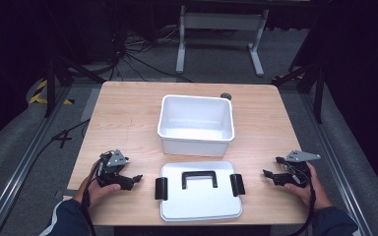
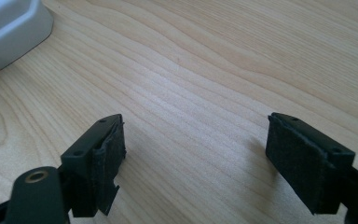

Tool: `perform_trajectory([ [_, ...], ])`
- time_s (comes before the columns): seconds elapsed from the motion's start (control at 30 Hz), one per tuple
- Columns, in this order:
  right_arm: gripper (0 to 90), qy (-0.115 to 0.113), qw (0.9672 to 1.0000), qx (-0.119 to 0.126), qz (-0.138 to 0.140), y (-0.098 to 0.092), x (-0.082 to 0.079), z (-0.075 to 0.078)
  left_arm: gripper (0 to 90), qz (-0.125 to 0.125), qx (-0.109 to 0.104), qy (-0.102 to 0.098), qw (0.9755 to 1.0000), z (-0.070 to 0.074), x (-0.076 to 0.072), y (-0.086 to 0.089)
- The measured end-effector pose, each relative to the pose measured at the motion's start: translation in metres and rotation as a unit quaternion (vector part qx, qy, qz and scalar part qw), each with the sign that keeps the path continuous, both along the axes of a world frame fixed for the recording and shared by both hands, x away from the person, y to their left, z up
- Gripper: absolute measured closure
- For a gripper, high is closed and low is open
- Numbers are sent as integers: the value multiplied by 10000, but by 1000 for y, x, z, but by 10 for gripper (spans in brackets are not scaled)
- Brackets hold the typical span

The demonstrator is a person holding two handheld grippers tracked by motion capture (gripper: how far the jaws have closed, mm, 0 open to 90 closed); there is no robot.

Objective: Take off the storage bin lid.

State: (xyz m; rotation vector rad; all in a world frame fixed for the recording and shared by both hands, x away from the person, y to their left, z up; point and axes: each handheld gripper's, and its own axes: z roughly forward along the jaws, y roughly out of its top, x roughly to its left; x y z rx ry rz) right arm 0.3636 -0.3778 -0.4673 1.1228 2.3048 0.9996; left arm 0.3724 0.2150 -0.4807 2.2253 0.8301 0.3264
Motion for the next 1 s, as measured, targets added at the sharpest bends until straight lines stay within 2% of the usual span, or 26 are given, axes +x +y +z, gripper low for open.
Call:
perform_trajectory([
  [1.0,193,13,10000,3,-50,0,0,0,132,-36,11,-23,10000,0,1,0],
])
